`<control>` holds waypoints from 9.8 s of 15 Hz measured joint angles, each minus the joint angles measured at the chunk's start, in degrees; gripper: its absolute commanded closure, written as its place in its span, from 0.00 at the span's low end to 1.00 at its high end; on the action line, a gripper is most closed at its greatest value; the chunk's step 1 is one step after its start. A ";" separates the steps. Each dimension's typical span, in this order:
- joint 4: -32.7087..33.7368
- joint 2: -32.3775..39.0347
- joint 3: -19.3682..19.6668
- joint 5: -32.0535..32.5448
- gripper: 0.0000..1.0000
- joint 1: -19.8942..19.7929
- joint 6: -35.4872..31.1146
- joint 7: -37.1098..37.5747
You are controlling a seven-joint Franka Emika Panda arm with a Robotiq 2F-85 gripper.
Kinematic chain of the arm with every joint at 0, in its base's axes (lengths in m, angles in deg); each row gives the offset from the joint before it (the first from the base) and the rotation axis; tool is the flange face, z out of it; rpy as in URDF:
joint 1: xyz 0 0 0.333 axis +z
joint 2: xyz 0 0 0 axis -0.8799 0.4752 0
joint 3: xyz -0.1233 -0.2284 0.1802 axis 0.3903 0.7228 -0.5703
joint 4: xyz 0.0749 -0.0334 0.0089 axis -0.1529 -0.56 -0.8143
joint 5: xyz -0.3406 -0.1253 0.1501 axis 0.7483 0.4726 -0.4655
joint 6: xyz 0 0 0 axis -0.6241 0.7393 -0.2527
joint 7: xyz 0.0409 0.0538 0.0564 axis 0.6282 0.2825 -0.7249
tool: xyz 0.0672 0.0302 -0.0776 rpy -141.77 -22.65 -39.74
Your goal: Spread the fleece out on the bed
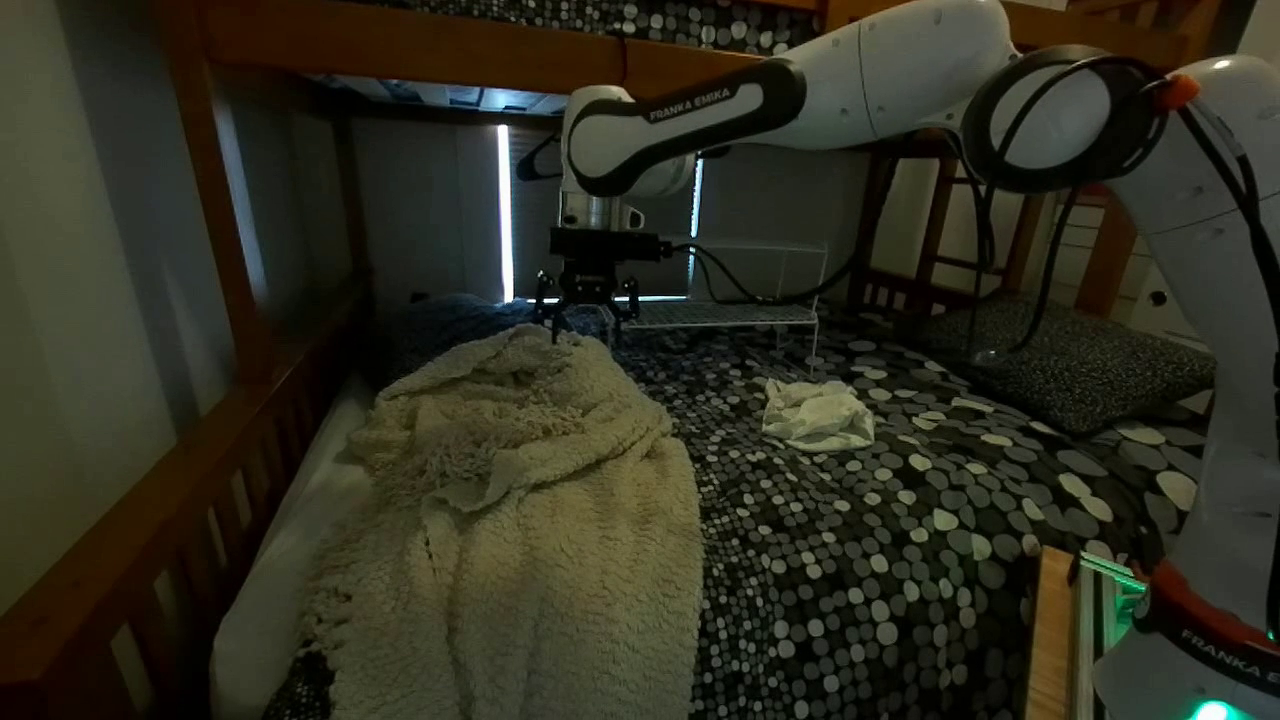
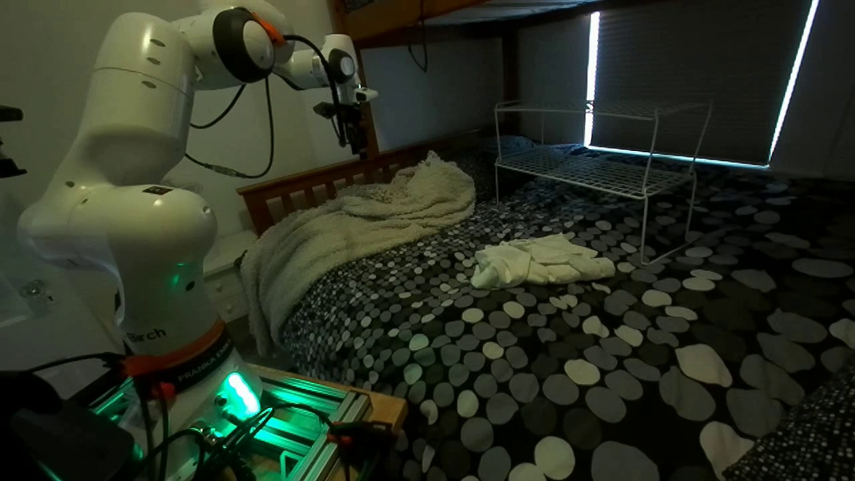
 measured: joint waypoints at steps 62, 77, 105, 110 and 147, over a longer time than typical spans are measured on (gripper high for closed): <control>-39.66 -16.97 16.56 25.18 0.96 -3.73 8.63 40.66; -41.27 -17.26 14.99 32.58 0.99 -7.41 -2.33 36.08; -49.68 -19.95 27.05 40.60 0.99 -23.48 -45.10 15.14; -46.25 -17.22 31.18 40.34 0.99 -26.04 -52.06 14.88; -41.91 2.85 46.19 -1.39 0.12 -27.99 -61.82 13.28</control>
